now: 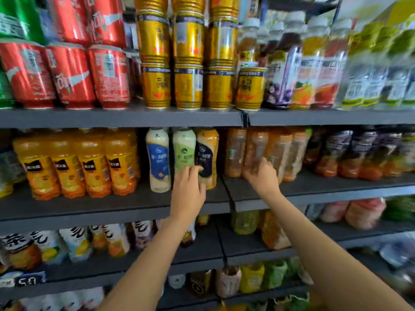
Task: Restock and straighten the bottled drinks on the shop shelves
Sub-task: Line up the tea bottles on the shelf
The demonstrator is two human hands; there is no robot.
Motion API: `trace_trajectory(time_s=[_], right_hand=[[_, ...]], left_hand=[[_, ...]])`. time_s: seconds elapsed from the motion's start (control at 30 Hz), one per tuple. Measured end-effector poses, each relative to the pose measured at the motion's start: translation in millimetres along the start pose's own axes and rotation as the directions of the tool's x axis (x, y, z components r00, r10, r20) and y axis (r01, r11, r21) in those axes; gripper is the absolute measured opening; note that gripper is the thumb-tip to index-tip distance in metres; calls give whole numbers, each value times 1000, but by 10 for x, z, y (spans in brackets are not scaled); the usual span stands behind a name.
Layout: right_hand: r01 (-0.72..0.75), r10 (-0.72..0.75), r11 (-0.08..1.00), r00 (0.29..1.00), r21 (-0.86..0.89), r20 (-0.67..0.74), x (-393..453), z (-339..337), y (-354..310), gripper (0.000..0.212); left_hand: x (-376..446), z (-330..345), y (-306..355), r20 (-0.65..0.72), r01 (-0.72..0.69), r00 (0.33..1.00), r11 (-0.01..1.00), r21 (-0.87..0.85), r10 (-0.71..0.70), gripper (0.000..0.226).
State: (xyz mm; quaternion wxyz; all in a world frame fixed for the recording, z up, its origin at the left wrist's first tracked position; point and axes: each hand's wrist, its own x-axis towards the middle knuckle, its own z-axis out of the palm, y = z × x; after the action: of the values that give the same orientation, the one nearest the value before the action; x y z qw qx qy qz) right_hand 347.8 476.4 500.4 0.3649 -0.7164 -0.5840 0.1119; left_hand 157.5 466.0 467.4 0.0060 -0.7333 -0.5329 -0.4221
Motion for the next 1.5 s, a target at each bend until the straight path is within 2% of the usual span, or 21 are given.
trace_trajectory(time_s=[0.07,0.13,0.2,0.27,0.37,0.47,0.6,0.77,0.9,1.0,1.3,1.5], right_hand=[[-64,63,998,990,-5,-126,161,-132,324,64],[-64,81,995,966,77,-245,342,-254,633,66],[-79,94,993,979,89,-179,560,-369,905,78],[-75,75,997,996,5,-54,721,-434,1134,80],[11,-6,988,999,-155,35,878,-443,1261,55],[92,-84,967,996,-236,44,944,-397,1310,51],[190,-193,941,981,-282,17,988,-369,1361,50],[254,-249,919,967,-301,56,1029,-414,1398,51],[260,-239,917,965,-304,104,1028,-481,1365,52],[233,-209,928,972,-292,110,1002,-503,1322,51],[144,-120,963,986,-228,117,934,-639,1308,40],[73,-50,959,995,-274,88,909,-765,1441,43]], left_hand=[[89,269,260,2,-29,1000,1000,-9,29,32],[203,590,513,-12,-23,1000,1000,15,23,32],[352,942,779,15,74,997,997,3,-74,34],[494,1287,1025,57,191,980,981,-20,-190,41],[688,1665,1243,61,394,919,917,-67,-390,60],[801,1901,1282,43,523,852,846,-104,-522,72],[894,2076,1282,-57,574,801,792,-208,-596,63],[849,1993,1267,-81,555,818,817,-156,-570,50],[692,1788,1211,-88,588,802,807,-55,-590,53],[600,1624,1104,-92,606,790,795,-37,-606,53],[591,1421,941,18,574,819,816,-73,-574,55],[585,1391,923,59,570,821,816,-92,-567,57]])
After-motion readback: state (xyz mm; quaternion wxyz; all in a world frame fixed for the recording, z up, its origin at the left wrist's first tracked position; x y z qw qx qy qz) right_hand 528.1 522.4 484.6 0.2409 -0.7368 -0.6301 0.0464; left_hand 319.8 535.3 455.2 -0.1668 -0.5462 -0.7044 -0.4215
